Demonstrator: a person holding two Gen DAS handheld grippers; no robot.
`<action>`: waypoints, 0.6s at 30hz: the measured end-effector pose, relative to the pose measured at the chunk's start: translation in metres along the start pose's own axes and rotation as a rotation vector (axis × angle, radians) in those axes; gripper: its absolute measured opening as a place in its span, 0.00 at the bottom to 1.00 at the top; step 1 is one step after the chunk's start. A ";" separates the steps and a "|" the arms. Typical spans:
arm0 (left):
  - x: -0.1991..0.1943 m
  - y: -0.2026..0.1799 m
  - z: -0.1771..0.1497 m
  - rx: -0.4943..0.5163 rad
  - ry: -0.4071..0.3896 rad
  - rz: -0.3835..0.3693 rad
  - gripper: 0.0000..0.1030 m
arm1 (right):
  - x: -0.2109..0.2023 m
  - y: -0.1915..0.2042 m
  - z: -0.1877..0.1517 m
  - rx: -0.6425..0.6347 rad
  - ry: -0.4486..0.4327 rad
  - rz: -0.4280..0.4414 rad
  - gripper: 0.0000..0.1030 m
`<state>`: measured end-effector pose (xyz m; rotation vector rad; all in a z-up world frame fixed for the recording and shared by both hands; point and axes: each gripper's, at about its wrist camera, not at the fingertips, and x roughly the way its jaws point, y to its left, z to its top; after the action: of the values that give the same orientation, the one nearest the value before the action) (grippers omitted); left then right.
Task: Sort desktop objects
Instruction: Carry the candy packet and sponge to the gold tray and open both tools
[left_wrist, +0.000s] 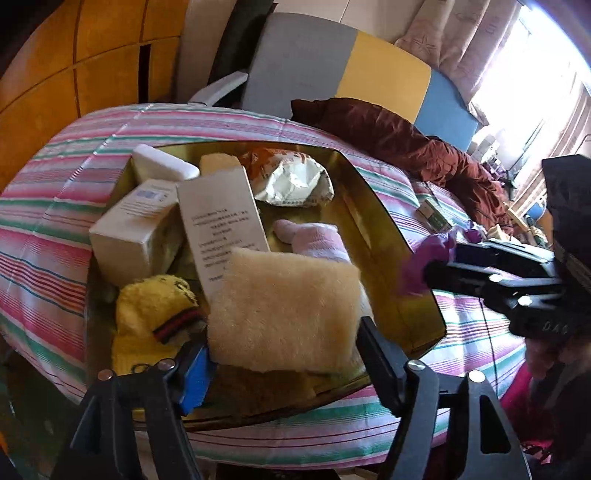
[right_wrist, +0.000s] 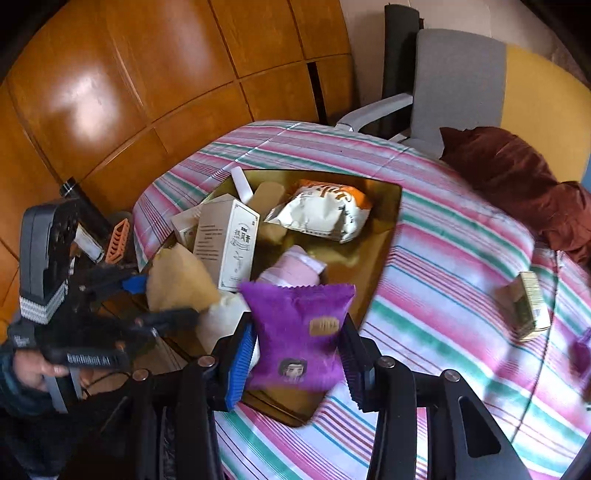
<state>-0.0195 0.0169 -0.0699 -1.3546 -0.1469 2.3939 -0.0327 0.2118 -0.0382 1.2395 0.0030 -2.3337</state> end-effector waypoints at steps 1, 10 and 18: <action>-0.001 0.001 0.000 -0.004 -0.007 -0.008 0.75 | 0.004 0.001 0.000 0.006 0.008 0.002 0.48; 0.004 -0.001 -0.002 0.038 -0.041 0.042 0.72 | 0.010 -0.002 -0.013 0.067 0.025 -0.009 0.59; 0.017 -0.025 0.008 0.118 -0.046 0.007 0.68 | -0.001 0.000 -0.023 0.084 0.004 -0.043 0.66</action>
<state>-0.0275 0.0469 -0.0728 -1.2498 -0.0128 2.3999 -0.0150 0.2176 -0.0510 1.2966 -0.0685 -2.3903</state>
